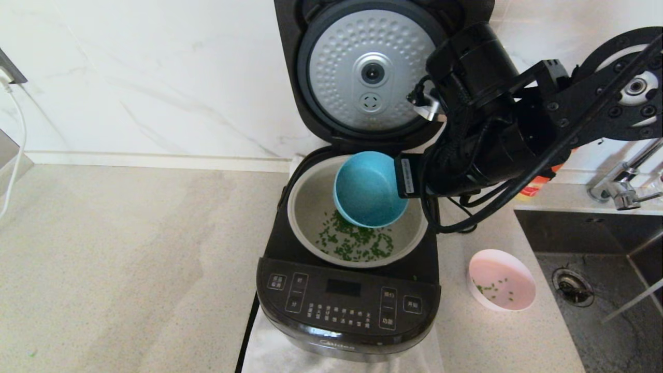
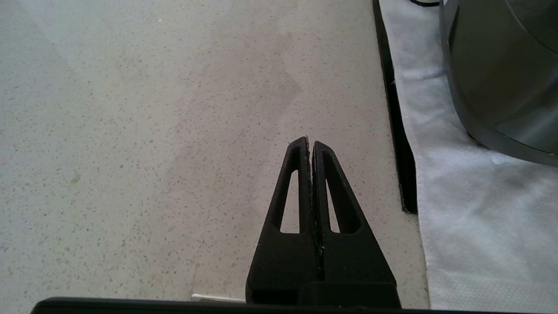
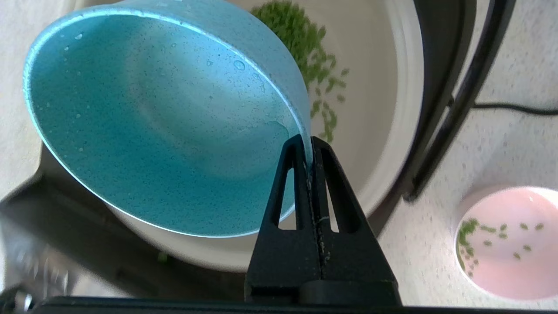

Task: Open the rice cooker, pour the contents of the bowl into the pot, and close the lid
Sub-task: Pour the water from the bowl into the rice cooker

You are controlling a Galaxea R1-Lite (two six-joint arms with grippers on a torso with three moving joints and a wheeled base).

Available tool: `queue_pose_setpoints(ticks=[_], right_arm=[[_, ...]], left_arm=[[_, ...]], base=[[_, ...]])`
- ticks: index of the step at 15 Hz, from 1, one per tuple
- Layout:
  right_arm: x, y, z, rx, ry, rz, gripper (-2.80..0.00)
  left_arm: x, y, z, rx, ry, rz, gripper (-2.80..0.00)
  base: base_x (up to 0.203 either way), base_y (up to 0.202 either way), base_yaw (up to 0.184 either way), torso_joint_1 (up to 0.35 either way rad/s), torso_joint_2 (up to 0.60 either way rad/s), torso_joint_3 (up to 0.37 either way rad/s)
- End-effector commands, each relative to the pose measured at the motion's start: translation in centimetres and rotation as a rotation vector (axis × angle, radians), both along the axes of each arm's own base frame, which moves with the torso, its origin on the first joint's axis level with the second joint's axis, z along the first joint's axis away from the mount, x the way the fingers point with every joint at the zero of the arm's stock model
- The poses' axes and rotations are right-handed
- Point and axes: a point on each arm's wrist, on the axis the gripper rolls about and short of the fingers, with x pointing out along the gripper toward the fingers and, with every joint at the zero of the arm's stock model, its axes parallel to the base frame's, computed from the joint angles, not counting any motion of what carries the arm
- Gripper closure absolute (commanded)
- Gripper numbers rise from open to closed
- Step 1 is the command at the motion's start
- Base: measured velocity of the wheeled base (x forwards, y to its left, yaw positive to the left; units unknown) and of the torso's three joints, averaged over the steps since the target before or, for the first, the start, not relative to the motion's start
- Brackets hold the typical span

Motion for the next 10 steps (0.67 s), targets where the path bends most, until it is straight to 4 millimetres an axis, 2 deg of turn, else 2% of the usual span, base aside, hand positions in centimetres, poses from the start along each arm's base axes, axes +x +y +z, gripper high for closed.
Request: queue_pose_setpoints(ticks=[1,3,10], right_arm=[[0.8,0.9,-1.0,-0.012,-0.006,-0.013,0.0],[1.4,1.4,-1.5,-0.011,-0.022,-0.029,0.0],[1.9,2.6,-0.7,0.006,-0.185,-0.145,0.0]], left_arm=[[0.1,0.0,-0.2,0.0,0.008,0.0,0.0],[0.1,0.0,-0.2,0.0,0.008,0.0,0.0],[0.1,0.0,-0.2,0.0,0.008,0.0,0.0]], base=[[0.0,0.0,0.0,0.0,0.0,0.0],[0.0,0.0,0.0,0.0,0.0,0.0],[0.0,0.0,0.0,0.0,0.0,0.0]])
